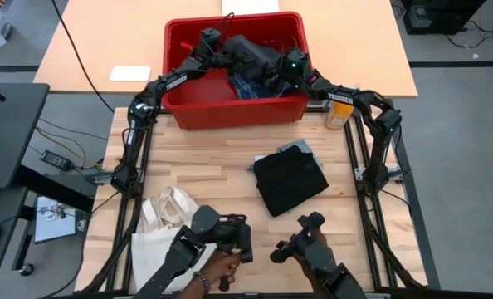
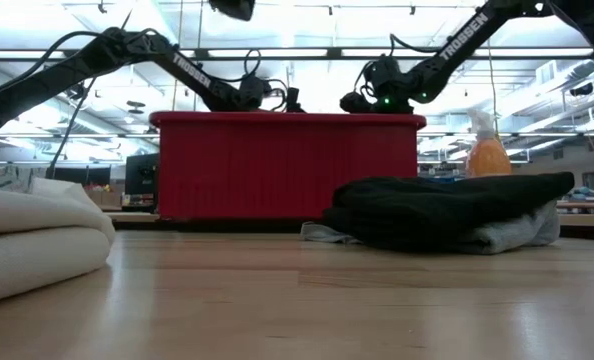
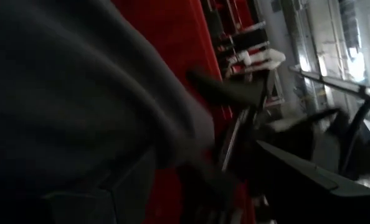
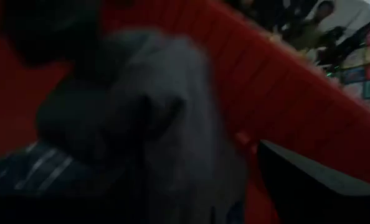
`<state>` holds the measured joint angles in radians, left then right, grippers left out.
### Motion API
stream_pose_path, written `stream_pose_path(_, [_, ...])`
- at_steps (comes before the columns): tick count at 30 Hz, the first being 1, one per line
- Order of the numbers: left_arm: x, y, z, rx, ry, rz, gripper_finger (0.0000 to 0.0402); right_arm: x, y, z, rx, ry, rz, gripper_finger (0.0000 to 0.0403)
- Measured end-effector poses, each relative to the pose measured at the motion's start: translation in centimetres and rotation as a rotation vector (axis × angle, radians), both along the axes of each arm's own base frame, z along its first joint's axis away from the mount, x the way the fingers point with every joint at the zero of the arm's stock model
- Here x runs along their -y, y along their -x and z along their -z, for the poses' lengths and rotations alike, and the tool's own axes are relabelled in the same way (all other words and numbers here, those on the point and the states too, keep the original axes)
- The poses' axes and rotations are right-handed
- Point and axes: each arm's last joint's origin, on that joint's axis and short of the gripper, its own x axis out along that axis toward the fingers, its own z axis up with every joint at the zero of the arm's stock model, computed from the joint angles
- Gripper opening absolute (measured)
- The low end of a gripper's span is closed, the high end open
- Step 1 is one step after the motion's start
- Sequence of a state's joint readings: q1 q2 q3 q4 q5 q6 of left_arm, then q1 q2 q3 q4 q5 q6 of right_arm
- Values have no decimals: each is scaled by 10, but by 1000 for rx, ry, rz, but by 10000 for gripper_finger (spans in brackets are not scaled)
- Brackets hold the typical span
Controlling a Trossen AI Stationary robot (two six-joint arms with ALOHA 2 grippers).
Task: Fold laundry
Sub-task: Remove the gray pants from the red organizer bin
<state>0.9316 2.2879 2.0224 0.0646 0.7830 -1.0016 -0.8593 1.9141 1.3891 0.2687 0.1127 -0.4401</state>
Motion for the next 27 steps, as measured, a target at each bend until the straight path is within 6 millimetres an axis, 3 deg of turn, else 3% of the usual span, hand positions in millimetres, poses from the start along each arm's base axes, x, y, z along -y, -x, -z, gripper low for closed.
stream_pose_path(5, [7, -7, 0, 7, -12, 72, 272, 7, 8, -1, 77, -35, 42, 270])
stream_pose_path(11, [4, -1, -3, 23, -48, 120, 272, 8, 9, -1, 103, -60, 52, 216])
stream_pose_path(16, [13, 2, -16, -22, -257, 141, 272, 8, 9, -1, 114, -68, 51, 191])
stream_pose_path(19, [22, 1, -18, -148, -440, 110, 272, 8, 9, -1, 114, -69, 51, 189])
stream_pose_path(24, [33, 1, -18, -505, -797, 17, 272, 7, 8, -1, 117, -73, 35, 190])
stream_pose_path(27, [43, -9, -20, -675, -988, -4, 272, 5, 6, -1, 117, -77, 20, 189])
